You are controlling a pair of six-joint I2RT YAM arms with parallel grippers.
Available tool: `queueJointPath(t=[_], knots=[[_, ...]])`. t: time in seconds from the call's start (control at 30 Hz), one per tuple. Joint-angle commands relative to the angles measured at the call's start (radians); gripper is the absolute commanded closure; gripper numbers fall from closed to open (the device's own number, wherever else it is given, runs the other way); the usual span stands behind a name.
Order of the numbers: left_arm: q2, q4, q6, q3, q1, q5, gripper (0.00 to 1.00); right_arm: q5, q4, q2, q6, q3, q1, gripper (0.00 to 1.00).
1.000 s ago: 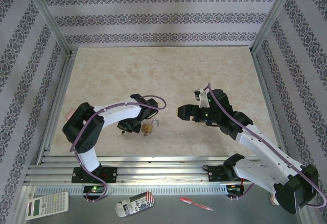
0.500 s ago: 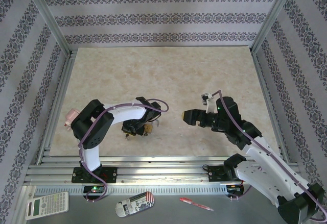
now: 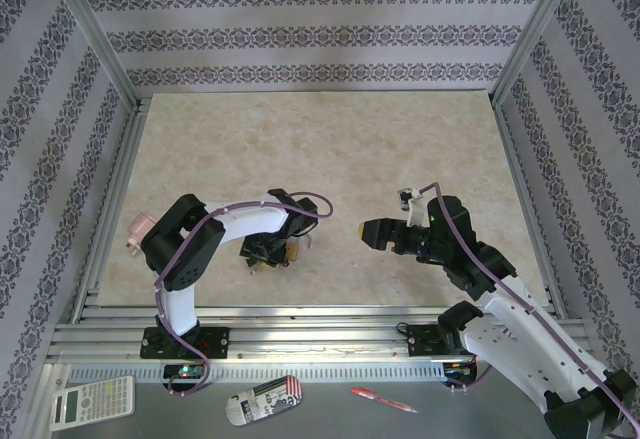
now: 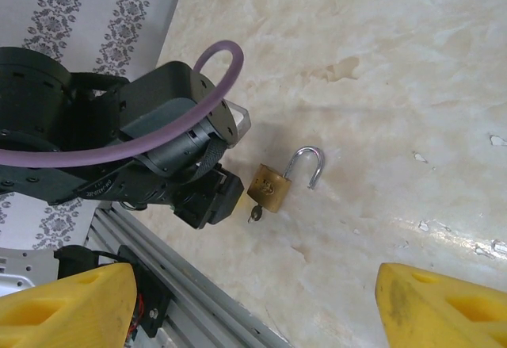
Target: Unlock with the key
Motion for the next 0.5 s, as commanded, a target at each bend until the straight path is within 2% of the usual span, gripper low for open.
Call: queueJointPath(t=[0.0,0.23,0.47], knots=[[-0.048,0.028,0.001,0.040,-0.011,0.024,0.55,-0.007,0.015,-0.006,0.015,-0.011,-0.012,0.21],[-0.083,0.036,0.004,0.033,-0.009,0.011,0.56,-0.015,0.029,0.007,0.021,-0.014,-0.012,0.21],[-0.050,0.052,0.028,0.035,-0.007,0.014,0.56,-0.020,0.034,0.005,0.025,-0.020,-0.012,0.20]])
